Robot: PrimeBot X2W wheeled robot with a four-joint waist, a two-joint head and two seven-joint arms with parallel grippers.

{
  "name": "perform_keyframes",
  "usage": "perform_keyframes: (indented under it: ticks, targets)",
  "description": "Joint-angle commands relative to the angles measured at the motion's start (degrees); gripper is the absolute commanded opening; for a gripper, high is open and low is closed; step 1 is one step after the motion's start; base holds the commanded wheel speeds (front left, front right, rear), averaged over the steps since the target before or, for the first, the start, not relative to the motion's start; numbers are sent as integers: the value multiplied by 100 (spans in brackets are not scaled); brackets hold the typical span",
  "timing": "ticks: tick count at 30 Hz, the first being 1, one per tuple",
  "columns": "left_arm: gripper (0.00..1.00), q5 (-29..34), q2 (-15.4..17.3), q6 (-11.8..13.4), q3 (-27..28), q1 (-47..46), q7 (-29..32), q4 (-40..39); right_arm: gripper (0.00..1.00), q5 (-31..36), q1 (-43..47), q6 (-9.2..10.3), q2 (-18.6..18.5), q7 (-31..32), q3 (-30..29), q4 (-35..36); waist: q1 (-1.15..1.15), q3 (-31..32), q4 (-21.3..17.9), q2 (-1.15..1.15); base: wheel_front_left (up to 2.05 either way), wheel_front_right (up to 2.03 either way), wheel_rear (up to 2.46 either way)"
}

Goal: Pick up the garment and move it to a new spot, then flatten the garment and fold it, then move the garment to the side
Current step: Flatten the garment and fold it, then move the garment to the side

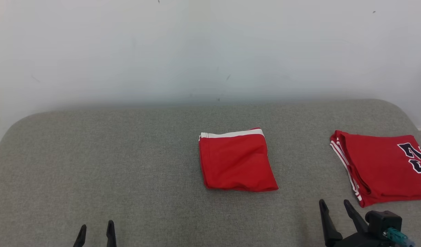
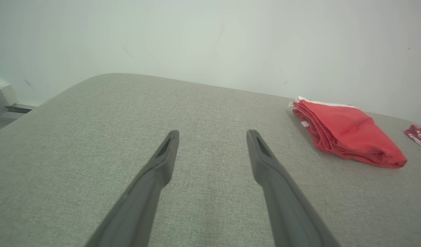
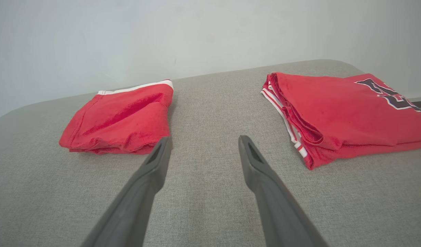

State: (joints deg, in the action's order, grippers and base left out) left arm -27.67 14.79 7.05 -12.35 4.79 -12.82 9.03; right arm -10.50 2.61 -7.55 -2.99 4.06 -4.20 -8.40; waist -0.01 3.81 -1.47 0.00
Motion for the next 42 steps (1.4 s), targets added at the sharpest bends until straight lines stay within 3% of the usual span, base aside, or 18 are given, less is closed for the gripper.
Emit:
perform_keyframes:
  ticks: [1,22,31,34,42]
  targets:
    - [100,-7,-9,-14,20,121,-43,-15,100,-33,66,11,9,-14,47,11,1,7,-7,0,0,0,0]
    - [100,3,31,-48,-15,212,-138,-207,100,-225,47,11,13,44,322,36,1,-23,104,0,0,0,0]
    - [100,45,28,-57,-154,83,-27,-327,100,-129,31,11,12,196,140,188,1,-118,407,0,0,0,0]
    - [100,23,34,-69,-183,86,0,-369,100,-130,-234,11,12,631,-30,213,1,-162,539,0,0,0,0]
    - [100,38,86,-145,-282,-98,76,-539,100,111,-1787,11,18,2824,-558,-185,1,-474,1033,0,0,0,0]
